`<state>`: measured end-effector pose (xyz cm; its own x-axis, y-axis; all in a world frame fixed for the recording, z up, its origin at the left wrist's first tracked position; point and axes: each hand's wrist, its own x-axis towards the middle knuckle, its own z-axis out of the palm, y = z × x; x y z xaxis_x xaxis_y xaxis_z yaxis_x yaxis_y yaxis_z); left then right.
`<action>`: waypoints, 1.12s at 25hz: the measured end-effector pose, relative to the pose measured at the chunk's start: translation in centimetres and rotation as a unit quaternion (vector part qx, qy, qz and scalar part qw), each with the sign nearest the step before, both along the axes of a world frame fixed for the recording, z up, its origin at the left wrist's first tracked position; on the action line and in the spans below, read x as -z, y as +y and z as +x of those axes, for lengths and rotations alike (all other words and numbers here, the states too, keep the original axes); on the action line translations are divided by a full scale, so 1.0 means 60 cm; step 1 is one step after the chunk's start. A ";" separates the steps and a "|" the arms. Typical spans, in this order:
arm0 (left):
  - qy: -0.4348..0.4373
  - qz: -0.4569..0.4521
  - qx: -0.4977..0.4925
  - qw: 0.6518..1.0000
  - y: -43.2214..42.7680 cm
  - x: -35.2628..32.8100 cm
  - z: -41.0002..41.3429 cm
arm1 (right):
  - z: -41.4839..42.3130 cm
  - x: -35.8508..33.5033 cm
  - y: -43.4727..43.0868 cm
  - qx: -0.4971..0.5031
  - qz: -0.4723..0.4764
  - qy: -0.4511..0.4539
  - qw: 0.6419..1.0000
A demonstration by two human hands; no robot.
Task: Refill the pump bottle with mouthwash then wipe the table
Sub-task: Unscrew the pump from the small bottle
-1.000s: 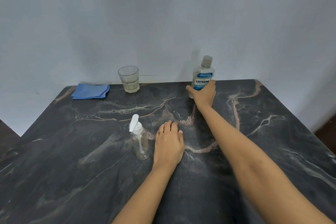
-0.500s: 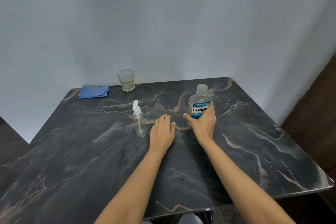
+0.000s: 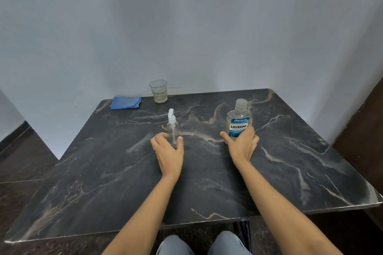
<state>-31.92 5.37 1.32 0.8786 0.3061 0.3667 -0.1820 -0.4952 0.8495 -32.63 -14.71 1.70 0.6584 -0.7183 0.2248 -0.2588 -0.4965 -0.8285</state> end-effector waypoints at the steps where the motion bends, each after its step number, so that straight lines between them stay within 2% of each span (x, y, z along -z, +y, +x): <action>1: 0.028 -0.027 -0.006 0.999 0.010 0.000 0.007 | -0.004 0.001 0.008 0.027 -0.015 0.011 0.999; 3: 0.065 -0.043 0.027 0.997 0.028 0.000 0.027 | -0.024 -0.001 0.037 0.097 -0.031 -0.009 0.995; 5: 0.081 -0.036 0.081 0.993 0.038 -0.001 0.046 | -0.044 -0.003 0.077 0.082 -0.062 -0.086 0.991; 8: 0.097 -0.030 0.148 0.984 0.036 -0.004 0.067 | -0.055 -0.013 0.129 -0.139 -0.121 -0.161 0.970; 10: 0.108 -0.052 0.172 0.978 0.030 -0.007 0.063 | -0.047 -0.031 0.145 -0.256 -0.075 -0.141 0.953; 12: 0.102 -0.067 0.173 0.977 0.027 0.000 0.049 | -0.032 -0.050 0.156 -0.303 -0.018 -0.092 0.948; 16: 0.086 -0.047 0.189 0.977 0.023 0.021 0.007 | -0.004 -0.067 0.183 -0.308 -0.001 -0.052 0.950; 21: 0.098 -0.032 0.200 0.974 0.024 0.034 -0.026 | -0.026 -0.064 0.217 -0.247 0.069 -0.123 0.959; 28: 0.064 0.002 0.198 0.978 0.028 0.028 -0.055 | -0.047 -0.062 0.214 -0.246 0.065 -0.143 0.956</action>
<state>-35.23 7.08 -0.37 0.9665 -0.0683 0.2473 -0.2531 -0.4115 0.8756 -35.45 -1.89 5.43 0.8490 -0.3713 0.3760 0.2263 -0.3874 -0.8937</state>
